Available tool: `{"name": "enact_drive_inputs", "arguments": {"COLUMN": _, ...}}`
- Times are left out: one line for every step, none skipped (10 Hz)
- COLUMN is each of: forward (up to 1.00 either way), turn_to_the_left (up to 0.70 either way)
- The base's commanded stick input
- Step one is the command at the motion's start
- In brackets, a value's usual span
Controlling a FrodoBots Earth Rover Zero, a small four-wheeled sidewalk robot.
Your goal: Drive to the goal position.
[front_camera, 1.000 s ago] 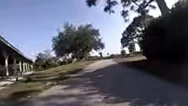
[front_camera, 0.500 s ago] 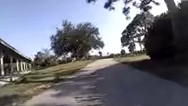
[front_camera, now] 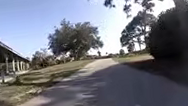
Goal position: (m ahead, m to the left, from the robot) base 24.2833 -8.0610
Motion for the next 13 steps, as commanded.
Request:
{"name": "enact_drive_inputs", "arguments": {"forward": 1.00, "turn_to_the_left": 0.00}}
{"name": "enact_drive_inputs", "arguments": {"forward": 1.00, "turn_to_the_left": 0.00}}
{"name": "enact_drive_inputs", "arguments": {"forward": 1.00, "turn_to_the_left": 0.00}}
{"name": "enact_drive_inputs", "arguments": {"forward": 1.00, "turn_to_the_left": 0.00}}
{"name": "enact_drive_inputs", "arguments": {"forward": 1.00, "turn_to_the_left": 0.00}}
{"name": "enact_drive_inputs", "arguments": {"forward": 1.00, "turn_to_the_left": 0.00}}
{"name": "enact_drive_inputs", "arguments": {"forward": 1.00, "turn_to_the_left": 0.00}}
{"name": "enact_drive_inputs", "arguments": {"forward": 1.00, "turn_to_the_left": 0.00}}
{"name": "enact_drive_inputs", "arguments": {"forward": 1.00, "turn_to_the_left": 0.00}}
{"name": "enact_drive_inputs", "arguments": {"forward": 1.00, "turn_to_the_left": 0.00}}
{"name": "enact_drive_inputs", "arguments": {"forward": 1.00, "turn_to_the_left": 0.00}}
{"name": "enact_drive_inputs", "arguments": {"forward": 1.00, "turn_to_the_left": -0.19}}
{"name": "enact_drive_inputs", "arguments": {"forward": 1.00, "turn_to_the_left": -0.27}}
